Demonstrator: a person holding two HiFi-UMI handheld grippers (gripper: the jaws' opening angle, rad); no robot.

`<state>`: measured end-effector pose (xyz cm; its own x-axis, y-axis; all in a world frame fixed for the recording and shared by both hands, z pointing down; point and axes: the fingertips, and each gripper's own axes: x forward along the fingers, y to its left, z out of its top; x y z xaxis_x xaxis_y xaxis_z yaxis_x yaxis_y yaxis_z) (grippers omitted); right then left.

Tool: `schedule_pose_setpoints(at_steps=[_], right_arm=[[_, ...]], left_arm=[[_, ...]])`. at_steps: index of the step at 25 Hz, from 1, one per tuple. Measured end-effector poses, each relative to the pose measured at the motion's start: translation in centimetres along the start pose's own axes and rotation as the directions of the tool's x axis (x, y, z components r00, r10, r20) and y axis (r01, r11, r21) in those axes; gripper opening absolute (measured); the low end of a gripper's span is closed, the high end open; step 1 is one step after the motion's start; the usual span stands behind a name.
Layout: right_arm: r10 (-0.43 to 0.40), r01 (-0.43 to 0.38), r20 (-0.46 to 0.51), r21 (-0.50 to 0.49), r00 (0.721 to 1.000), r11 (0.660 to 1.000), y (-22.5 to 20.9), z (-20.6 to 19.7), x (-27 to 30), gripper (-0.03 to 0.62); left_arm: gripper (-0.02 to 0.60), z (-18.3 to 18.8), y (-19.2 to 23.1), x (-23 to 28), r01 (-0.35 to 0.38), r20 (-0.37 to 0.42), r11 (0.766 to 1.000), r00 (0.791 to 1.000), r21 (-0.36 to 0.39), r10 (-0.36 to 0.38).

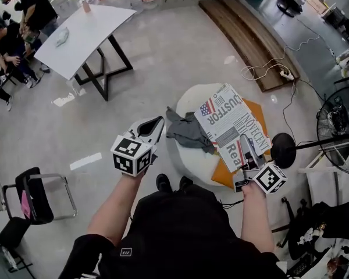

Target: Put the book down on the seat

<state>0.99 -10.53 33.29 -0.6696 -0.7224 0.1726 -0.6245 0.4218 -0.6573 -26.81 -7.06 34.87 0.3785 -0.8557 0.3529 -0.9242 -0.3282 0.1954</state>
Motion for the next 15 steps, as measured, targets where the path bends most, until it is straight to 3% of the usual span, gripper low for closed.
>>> schedule_pose_setpoints(at_steps=[6, 15], right_arm=[[-0.125, 0.123, 0.046, 0.037, 0.991, 0.992, -7.9, 1.7, -3.3, 0.169], [-0.121, 0.118, 0.018, 0.109, 0.992, 0.987, -12.2, 1.9, -0.3, 0.169]], left_arm=[[0.002, 1.7, -3.0, 3.7, 0.031, -0.009, 0.999, 0.999, 0.036, -0.031], [0.002, 1.7, -4.4, 9.9, 0.084, -0.073, 0.996, 0.994, 0.03, -0.082]])
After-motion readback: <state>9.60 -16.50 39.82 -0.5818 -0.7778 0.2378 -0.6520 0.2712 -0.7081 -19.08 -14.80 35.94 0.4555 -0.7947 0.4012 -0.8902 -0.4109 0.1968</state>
